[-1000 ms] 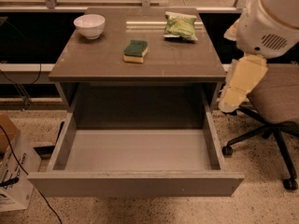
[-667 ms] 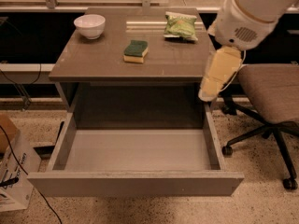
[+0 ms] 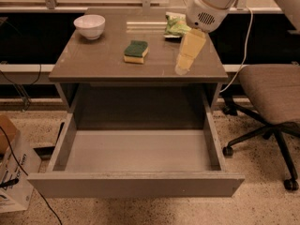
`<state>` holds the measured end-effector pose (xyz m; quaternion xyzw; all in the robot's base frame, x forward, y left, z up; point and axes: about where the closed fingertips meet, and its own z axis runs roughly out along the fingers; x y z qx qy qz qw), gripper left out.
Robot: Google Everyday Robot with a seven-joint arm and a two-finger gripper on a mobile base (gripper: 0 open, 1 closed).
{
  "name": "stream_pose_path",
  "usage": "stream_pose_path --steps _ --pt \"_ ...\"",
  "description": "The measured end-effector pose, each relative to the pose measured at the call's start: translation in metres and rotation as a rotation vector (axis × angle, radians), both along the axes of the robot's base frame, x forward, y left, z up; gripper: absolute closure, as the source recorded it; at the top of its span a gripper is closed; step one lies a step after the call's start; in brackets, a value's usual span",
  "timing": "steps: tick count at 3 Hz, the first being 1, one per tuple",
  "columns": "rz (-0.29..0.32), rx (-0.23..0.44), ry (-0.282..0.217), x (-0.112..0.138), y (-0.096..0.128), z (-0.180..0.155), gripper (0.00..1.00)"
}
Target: Place sponge into top drawer
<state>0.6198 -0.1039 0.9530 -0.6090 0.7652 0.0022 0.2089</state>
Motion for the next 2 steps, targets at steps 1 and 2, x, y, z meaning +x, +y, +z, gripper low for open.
stream_pose_path --steps 1,2 --pt "-0.008 0.003 -0.004 0.002 0.000 0.000 0.00" --pt "-0.078 0.040 -0.050 0.025 0.001 0.000 0.00"
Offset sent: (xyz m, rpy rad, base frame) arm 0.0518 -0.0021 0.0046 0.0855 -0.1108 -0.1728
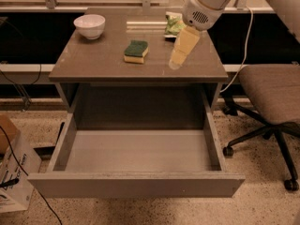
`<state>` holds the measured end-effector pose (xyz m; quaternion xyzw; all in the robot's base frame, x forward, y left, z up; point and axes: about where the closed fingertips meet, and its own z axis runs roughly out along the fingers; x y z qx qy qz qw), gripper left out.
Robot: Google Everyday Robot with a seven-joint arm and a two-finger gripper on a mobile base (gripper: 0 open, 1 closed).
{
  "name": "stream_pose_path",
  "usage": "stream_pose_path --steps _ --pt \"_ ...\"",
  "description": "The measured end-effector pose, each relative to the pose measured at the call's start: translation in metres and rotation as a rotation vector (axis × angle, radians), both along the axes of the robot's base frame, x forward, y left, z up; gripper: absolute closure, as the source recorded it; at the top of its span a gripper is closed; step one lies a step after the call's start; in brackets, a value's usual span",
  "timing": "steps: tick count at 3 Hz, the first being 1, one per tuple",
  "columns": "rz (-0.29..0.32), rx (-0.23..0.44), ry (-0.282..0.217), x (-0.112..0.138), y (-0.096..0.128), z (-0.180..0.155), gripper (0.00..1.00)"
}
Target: Place sponge into top drawer
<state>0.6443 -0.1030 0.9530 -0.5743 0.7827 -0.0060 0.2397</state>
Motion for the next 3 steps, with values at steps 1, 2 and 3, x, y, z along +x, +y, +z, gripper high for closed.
stream_pose_path --steps 1,2,3 --pt "-0.107 0.089 -0.062 0.037 0.001 0.000 0.00" --pt "-0.159 0.146 -0.064 0.076 0.014 -0.015 0.00" --pt "-0.174 0.186 -0.029 0.106 0.031 -0.037 0.00"
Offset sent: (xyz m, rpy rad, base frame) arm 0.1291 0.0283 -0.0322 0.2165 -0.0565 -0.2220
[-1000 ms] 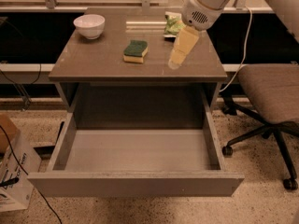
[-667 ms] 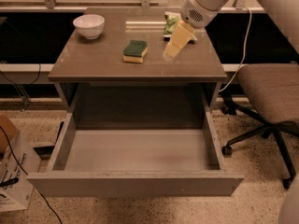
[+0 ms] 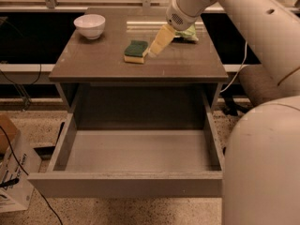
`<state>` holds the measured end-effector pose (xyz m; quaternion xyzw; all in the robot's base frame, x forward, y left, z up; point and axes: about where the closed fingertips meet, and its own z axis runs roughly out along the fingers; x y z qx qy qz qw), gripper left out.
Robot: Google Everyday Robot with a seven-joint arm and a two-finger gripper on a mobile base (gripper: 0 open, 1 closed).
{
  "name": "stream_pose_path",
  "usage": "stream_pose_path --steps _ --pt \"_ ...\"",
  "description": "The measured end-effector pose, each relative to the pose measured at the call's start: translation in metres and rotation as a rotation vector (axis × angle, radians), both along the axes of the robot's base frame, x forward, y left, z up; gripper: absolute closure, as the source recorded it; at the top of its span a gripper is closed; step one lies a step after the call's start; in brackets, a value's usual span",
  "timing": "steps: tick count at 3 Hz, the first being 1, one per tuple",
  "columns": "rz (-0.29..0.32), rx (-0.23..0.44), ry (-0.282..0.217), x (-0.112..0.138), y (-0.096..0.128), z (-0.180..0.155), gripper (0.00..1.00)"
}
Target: Place sponge into top drawer
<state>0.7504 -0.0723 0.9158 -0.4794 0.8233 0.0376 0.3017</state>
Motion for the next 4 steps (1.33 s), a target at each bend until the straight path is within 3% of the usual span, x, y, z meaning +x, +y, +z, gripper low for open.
stream_pose_path --steps 2,4 --pt "0.070 0.060 0.085 0.031 0.048 -0.044 0.00" --pt "0.155 0.056 0.139 0.045 0.086 -0.070 0.00"
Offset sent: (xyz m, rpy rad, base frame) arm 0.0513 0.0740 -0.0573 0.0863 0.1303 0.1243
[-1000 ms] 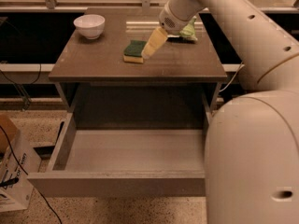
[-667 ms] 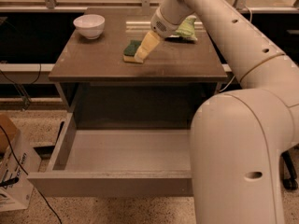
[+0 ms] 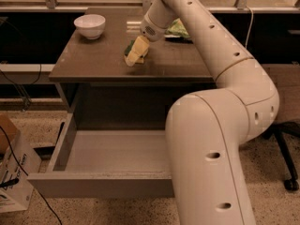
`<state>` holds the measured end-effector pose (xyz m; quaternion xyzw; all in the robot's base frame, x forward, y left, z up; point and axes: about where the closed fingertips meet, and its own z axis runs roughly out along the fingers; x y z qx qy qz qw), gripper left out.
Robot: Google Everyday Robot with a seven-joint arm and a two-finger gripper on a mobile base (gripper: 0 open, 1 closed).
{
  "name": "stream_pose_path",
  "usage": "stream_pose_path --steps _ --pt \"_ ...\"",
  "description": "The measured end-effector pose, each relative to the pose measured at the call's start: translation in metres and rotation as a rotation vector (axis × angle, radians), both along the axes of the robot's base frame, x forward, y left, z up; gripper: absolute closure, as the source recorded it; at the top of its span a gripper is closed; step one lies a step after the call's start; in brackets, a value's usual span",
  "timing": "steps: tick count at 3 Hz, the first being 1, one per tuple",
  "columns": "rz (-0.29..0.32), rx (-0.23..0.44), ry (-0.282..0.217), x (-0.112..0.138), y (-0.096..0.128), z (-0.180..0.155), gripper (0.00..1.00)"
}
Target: Place sponge into top drawer
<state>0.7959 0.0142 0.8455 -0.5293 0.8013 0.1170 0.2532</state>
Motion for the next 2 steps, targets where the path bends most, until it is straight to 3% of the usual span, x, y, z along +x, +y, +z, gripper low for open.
stream_pose_path --steps 1,2 --pt "0.025 -0.003 0.013 0.0055 0.0124 -0.0068 0.00" --pt "0.031 -0.014 0.018 0.0083 0.0144 -0.0095 0.13"
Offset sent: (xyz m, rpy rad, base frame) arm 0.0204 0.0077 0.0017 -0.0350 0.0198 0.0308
